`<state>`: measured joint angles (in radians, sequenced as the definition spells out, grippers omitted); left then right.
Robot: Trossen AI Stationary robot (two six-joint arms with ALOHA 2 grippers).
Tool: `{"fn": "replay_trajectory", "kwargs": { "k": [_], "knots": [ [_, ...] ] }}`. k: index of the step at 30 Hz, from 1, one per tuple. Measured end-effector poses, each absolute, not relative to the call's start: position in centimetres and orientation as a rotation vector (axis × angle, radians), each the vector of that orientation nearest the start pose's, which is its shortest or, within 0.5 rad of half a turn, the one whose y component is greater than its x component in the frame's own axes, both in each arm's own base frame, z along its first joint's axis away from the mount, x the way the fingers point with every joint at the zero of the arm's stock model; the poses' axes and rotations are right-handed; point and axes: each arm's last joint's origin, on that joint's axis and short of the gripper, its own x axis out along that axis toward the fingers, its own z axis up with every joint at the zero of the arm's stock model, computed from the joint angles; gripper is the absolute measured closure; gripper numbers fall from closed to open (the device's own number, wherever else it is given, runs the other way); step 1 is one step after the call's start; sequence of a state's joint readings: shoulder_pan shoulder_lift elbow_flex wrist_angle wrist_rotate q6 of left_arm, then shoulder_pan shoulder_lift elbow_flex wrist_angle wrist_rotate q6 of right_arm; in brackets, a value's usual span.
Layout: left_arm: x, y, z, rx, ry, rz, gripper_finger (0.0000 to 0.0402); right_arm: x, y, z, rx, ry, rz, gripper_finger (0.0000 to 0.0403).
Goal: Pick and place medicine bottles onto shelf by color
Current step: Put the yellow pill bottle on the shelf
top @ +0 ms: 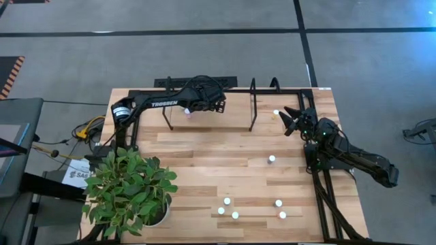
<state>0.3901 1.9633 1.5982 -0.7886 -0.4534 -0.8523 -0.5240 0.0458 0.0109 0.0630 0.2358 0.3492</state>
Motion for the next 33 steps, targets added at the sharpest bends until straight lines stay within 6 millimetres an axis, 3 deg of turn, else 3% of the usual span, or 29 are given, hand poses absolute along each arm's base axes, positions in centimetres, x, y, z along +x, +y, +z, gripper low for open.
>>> {"fn": "replay_trajectory", "kwargs": {
  "k": [10, 15, 33],
  "knots": [
    [37.4, 16.5, 23.0, -0.671, 0.78, 1.219, 0.0297, 8.2, -5.5, 17.0, 0.328, -0.161, -0.747, 0.0154],
    [37.2, 16.4, 21.8, -0.685, 0.802, 1.213, 0.0297, 8.2, -5.5, 17.0, 0.328, -0.16, -0.747, 0.0154],
    [37.0, 16.5, 21.9, -0.623, 0.784, 1.269, 0.0297, 8.2, -5.5, 17.0, 0.328, -0.16, -0.747, 0.0154]
  ]
}}
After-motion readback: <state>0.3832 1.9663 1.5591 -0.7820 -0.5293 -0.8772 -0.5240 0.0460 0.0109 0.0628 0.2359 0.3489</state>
